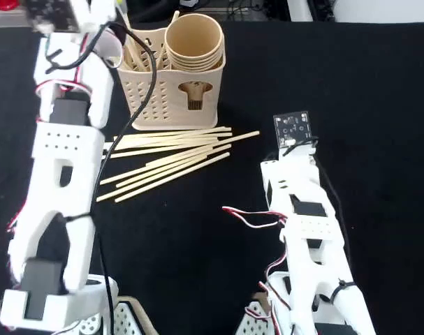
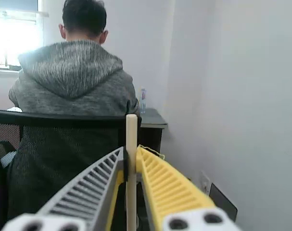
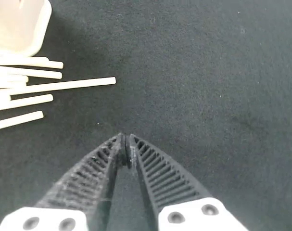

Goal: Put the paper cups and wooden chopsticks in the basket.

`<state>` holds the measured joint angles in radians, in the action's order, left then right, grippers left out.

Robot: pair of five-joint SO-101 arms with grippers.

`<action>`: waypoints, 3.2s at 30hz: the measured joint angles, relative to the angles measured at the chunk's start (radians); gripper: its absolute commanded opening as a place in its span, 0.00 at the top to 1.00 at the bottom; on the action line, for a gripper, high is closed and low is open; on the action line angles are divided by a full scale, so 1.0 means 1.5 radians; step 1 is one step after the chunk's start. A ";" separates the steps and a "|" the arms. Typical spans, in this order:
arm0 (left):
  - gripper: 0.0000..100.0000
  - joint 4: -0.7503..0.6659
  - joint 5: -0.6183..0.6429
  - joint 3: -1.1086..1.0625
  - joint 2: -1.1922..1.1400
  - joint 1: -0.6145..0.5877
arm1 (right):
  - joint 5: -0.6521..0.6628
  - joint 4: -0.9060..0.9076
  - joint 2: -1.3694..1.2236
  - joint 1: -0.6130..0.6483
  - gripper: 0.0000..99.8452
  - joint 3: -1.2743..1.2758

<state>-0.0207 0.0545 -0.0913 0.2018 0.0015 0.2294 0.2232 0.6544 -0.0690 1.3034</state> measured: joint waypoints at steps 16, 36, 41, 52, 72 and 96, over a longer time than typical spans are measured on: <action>0.79 0.192 0.071 -0.061 0.065 -0.021 | 0.000 0.000 0.000 0.000 0.99 0.000; 0.80 0.660 -0.198 -0.220 0.282 -0.058 | 0.000 0.000 0.000 0.000 0.99 0.000; 0.79 0.649 -0.318 -0.374 0.282 -0.044 | 0.000 0.000 0.000 0.000 0.99 0.000; 0.79 0.561 -0.365 -0.389 -0.016 0.065 | 0.000 0.000 0.000 0.000 0.99 0.000; 0.82 0.713 -0.429 -0.121 -0.322 0.059 | 0.000 0.000 0.000 0.000 0.99 0.000; 0.97 0.936 -0.590 -0.190 -0.294 0.049 | 0.000 0.000 0.000 0.000 0.99 0.000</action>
<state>1.3832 -0.8309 -0.3767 -0.2386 0.0752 0.2294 0.2232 0.6544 -0.0690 1.3034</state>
